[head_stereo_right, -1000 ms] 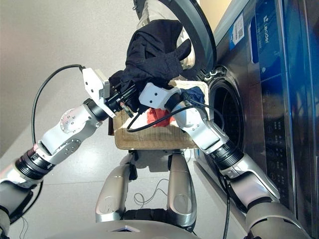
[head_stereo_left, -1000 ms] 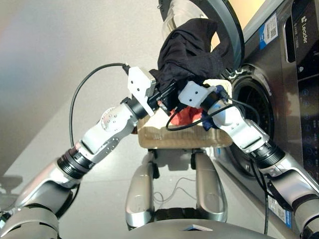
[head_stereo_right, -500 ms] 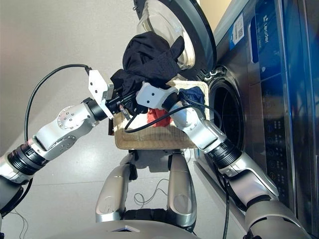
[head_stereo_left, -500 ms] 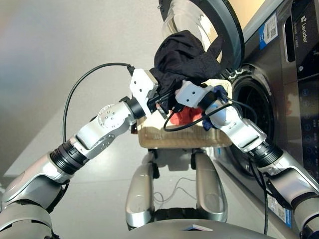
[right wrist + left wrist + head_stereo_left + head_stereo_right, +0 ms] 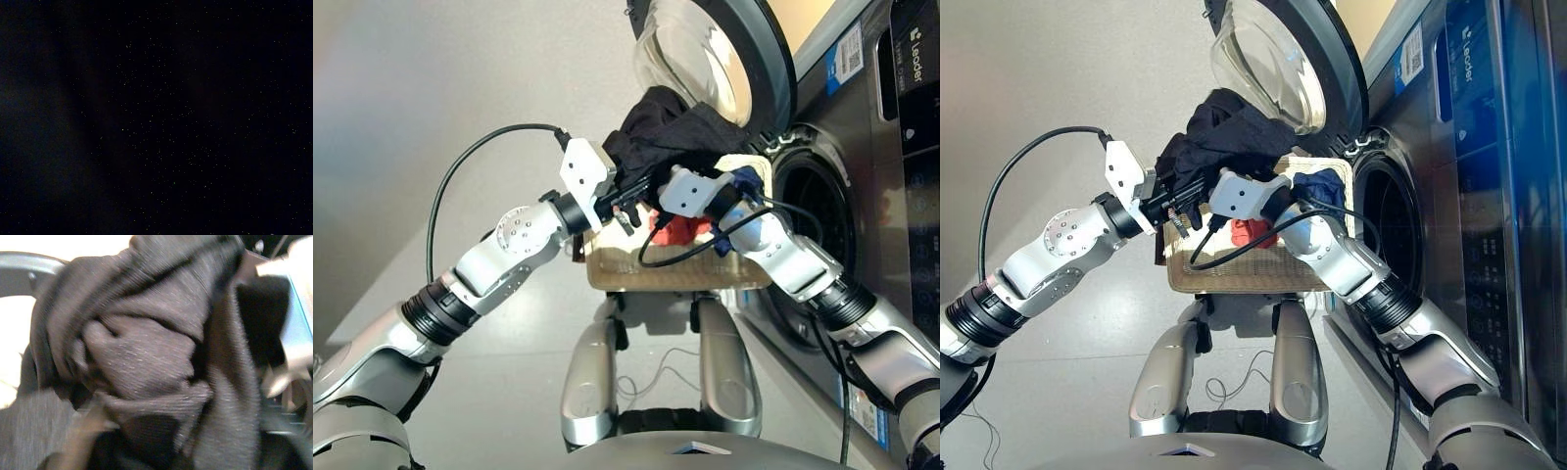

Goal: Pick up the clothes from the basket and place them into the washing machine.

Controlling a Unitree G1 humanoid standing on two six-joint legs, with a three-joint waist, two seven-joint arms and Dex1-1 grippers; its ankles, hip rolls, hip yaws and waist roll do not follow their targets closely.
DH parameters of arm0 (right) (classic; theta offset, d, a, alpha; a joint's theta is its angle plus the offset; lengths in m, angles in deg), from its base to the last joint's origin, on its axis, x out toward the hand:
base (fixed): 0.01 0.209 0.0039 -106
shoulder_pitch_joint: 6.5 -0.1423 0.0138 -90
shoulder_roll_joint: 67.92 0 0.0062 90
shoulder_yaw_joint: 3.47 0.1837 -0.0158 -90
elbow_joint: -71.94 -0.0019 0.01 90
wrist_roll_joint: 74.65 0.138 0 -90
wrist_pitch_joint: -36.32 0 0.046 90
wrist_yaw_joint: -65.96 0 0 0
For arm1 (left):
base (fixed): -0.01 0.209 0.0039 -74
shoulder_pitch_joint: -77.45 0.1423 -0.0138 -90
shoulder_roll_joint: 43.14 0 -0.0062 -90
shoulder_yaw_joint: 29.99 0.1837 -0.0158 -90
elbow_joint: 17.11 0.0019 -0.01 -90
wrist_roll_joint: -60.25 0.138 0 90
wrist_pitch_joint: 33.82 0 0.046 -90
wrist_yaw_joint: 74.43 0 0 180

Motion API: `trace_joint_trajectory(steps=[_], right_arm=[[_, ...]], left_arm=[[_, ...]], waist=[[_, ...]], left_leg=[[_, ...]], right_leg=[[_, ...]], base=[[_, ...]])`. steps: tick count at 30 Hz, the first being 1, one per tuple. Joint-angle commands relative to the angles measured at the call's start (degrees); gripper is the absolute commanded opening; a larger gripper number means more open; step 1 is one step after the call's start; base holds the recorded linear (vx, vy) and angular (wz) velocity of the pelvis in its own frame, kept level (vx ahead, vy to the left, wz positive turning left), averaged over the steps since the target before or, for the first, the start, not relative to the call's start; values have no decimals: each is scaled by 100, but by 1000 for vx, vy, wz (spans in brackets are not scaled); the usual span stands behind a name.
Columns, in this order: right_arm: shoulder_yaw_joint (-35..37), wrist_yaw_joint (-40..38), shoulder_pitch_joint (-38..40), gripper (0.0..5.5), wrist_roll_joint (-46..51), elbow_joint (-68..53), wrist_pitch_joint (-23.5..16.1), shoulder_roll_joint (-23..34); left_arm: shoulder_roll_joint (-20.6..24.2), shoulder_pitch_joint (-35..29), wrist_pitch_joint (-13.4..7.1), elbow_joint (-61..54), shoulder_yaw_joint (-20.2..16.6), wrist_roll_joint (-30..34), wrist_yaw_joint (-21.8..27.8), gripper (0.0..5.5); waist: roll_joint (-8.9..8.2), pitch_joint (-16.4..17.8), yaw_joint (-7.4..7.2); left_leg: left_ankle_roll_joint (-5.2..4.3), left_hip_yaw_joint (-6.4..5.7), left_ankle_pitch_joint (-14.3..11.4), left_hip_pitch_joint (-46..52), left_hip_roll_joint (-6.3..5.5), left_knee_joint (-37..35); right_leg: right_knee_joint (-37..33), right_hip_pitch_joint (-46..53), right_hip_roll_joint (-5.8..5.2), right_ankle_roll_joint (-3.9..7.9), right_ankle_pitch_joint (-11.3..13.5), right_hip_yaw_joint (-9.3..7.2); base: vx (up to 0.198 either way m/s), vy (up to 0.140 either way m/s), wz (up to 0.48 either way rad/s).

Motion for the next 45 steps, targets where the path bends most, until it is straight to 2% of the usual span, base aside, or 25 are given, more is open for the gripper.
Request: trace_joint_trajectory(steps=[1,10,12,15,16,19,23,25,27,30,34,37,41,42,45], right_arm=[[134,-296,-667,0,-77,-927,-816,-65],[197,-548,-45,0,-203,-611,-977,2],[137,-676,34,0,-454,-508,-1059,133],[282,-899,477,0,-304,-87,-1140,18],[319,-871,622,0,-302,34,-1123,-21],[618,-1126,1075,0,-73,575,-1146,-195],[655,-1515,1319,0,-95,1351,-1249,-387],[718,-1710,1392,0,58,1760,-1342,-571],[813,-2021,1428,0,352,2459,-1447,-916],[1025,-2230,1516,0,774,3010,-1515,-1210],[1499,-2531,1629,0,1321,3525,-1665,-1451],[1933,-2836,1690,0,1746,3781,-1834,-1686],[2408,-3330,1625,0,2089,4065,-2050,-1840],[2651,-3602,1554,0,2247,4028,-2250,-1899],[3168,-3918,1243,0,2704,4145,-2497,-1933]], left_arm=[[436,167,-213,-519,-86,154,10,550],[514,348,-325,-573,-157,147,23,550],[552,406,-387,-602,-232,252,-1,550],[356,728,-616,-590,-583,432,-191,550],[164,991,-698,-562,-816,575,-307,550],[-474,1320,-1020,-361,-1141,1234,-777,550],[-1522,1510,-1313,-127,-1341,1634,-1393,550],[-1882,1468,-1421,-89,-1374,1923,-1736,550],[-2339,1277,-1634,-90,-1408,2241,-2273,550],[-2661,1109,-1683,-56,-1346,2297,-2570,550],[-2701,927,-1696,1,-1259,2348,-2707,550],[-2713,985,-1650,-6,-1228,2453,-2885,550],[-2710,981,-1614,52,-1107,2441,-2953,550],[-2722,980,-1628,44,-1062,2428,-3028,550],[-2802,992,-1640,60,-1014,2291,-3107,550]], waist=[[-161,-272,81],[-58,-307,129],[-21,-314,163],[25,-318,195],[35,-323,209],[28,-309,210],[8,-275,197],[-4,-246,187],[-24,-220,172],[-58,-164,157],[-102,-76,170],[-106,-69,251],[-62,-69,285],[-45,-69,281],[-3,-69,325]], left_leg=[[-255,15,-394,117,69,463],[-252,-19,-403,96,30,469],[-250,-35,-410,94,20,468],[-252,-60,-421,81,-3,481],[-246,-77,-435,73,-5,488],[-230,-82,-469,33,-22,545],[-216,-124,-527,-39,-32,639],[-212,-144,-570,-73,-30,718],[-201,-184,-643,-158,-8,881],[-183,-258,-762,-269,44,1177],[-203,-369,-968,-603,143,1759],[-146,-450,-1185,-843,219,2215],[-133,-591,-1417,-1285,234,2755],[-121,-634,-1482,-1452,231,2939],[-111,-669,-1547,-1745,207,3143]], right_leg=[[-906,540,-195,453,402,127],[-930,563,-244,491,400,87],[-937,588,-256,498,384,68],[-929,594,-287,510,382,39],[-915,589,-296,505,363,29],[-871,563,-307,501,345,29],[-827,536,-316,481,295,23],[-785,520,-319,467,268,23],[-668,472,-331,453,214,18],[-404,397,-318,427,112,36],[242,96,-248,376,-132,32],[765,-171,-210,333,-355,14],[1390,-559,-237,309,-625,-70],[1560,-689,-262,302,-703,-86],[1788,-971,-285,282,-816,-102]], base=[[0,0,0],[0,0,0],[0,0,0],[0,0,0],[0,0,0],[0,0,0],[0,0,0],[0,0,0],[0,0,0],[0,0,0],[-29,-12,168],[0,0,0],[0,0,0],[-30,4,210],[-39,0,180]])
